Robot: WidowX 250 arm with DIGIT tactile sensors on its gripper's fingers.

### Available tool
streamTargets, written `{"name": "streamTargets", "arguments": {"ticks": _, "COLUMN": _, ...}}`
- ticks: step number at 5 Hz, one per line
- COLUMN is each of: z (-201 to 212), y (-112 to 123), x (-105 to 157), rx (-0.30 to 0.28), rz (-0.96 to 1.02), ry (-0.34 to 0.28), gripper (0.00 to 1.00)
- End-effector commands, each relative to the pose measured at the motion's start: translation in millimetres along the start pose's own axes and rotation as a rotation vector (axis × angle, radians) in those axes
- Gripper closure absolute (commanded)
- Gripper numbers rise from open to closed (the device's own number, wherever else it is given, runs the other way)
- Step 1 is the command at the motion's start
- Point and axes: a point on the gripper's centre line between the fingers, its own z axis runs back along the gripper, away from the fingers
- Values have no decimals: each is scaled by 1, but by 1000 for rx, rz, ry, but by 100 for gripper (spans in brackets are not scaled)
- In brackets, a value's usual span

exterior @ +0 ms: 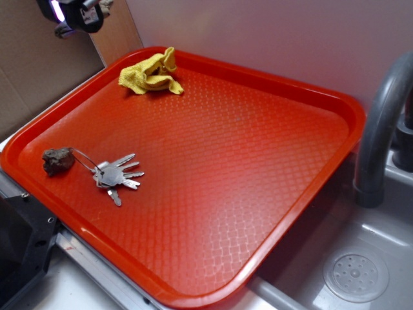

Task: Grab the wood chip.

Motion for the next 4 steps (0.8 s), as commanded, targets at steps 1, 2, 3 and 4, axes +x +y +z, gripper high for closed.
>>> {"name": "streamTargets", "arguments": {"ticks": 1, "z": 14, "y": -8, "x": 8, "rx": -3, "rz": -13, "ry": -44, "gripper": 100}}
{"name": "streamTargets", "arguments": {"ticks": 2, "z": 15, "y": -7, "x": 9, "rx": -5, "rz": -12, "ry": -41, "gripper": 100}}
{"name": "streamTargets", "arguments": {"ticks": 3, "z": 15, "y": -8, "x": 9, "rx": -2, "rz": -12, "ry": -39, "gripper": 100}}
{"name": "streamTargets", "arguments": {"ticks": 4, "z": 16, "y": -8, "x": 9, "rx": -1, "rz": -11, "ry": -41, "gripper": 100}}
